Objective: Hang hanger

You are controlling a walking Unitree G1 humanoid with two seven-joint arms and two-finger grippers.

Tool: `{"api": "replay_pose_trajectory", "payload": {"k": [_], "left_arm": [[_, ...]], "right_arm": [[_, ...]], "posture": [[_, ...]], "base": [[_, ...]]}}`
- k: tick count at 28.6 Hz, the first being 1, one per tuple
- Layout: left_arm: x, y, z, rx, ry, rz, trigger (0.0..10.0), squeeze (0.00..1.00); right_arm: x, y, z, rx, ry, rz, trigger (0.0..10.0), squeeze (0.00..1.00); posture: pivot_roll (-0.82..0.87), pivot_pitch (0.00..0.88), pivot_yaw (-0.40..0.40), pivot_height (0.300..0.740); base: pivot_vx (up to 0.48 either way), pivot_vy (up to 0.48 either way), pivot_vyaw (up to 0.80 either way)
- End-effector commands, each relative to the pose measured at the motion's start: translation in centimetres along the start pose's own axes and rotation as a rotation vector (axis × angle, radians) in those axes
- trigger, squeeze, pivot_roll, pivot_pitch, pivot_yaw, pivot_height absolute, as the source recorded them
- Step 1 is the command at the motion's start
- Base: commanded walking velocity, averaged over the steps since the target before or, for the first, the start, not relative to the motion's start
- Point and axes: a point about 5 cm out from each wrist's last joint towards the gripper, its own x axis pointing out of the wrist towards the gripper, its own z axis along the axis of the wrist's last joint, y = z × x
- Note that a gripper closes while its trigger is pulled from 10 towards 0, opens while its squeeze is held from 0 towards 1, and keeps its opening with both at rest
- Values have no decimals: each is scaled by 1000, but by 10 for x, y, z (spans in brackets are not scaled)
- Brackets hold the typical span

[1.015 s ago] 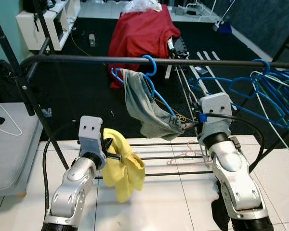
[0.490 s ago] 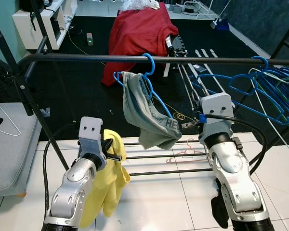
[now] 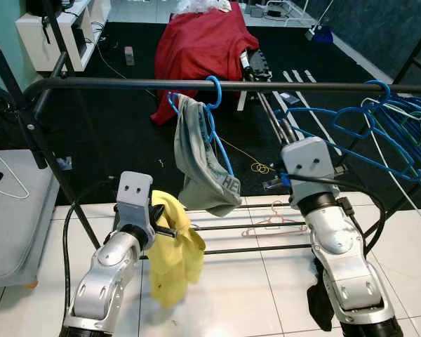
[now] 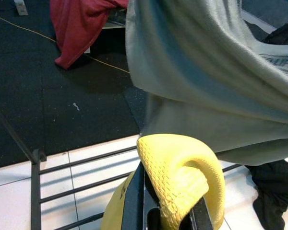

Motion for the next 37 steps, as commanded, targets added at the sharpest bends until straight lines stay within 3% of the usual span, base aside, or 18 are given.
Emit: {"api": "replay_pose_trajectory", "payload": {"k": [1,21,37], "left_arm": [[-4,1,-1,22,-2,-4,10000,0],[-5,2,-3,78,15,-17,10000,0],[-5,1,-4,92,18,-25,10000,0]], "right_arm": [[-3,-2,18,-23,-112,-15,10000,0],[0,1,33,-168,-221,-46,10000,0],[5,-4,45,-190,-272,-96,10000,0]], "posture": [[-83,206,-41,740],[-81,213,-37,740],[-78,215,-37,740]], "base": [[0,0,0],[0,0,0],[0,0,0]]}}
